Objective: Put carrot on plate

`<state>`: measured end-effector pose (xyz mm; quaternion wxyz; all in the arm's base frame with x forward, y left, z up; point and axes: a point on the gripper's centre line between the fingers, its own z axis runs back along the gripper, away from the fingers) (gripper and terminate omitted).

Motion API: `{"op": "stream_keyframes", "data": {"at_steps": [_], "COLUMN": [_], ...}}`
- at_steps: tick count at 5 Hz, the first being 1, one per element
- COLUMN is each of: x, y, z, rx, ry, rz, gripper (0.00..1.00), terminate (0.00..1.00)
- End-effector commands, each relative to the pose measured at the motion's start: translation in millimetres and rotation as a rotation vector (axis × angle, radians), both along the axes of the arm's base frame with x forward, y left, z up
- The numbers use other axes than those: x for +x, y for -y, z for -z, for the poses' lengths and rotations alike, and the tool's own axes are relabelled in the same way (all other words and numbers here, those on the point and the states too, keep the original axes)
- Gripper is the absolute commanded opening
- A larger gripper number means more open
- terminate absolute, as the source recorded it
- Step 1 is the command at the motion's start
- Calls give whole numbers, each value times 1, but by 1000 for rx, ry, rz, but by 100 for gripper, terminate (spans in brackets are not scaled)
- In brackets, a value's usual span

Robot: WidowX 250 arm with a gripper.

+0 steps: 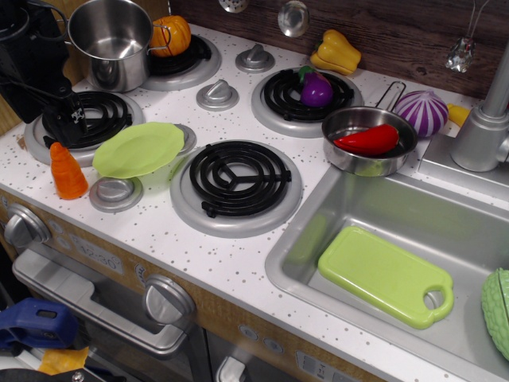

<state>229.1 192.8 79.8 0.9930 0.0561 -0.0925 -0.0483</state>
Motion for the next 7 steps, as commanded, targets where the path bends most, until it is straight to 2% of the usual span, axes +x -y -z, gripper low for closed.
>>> {"op": "stream_keyframes", "data": {"at_steps": [1,3,4,5,6,7], "x": [0,3,3,1,-1,3], "y": [0,-4,-7,-9,-10,-8], "z": [0,21,30,36,41,28], "rx": [0,-34,-71,-70,-84,-67], "ry": [0,11,-19,-12,-7,-18], "rz": [0,-4,-25,-31,-59,-56], "gripper": [100,100,100,100,0,0], "terminate": [0,0,0,0,0,0]}}
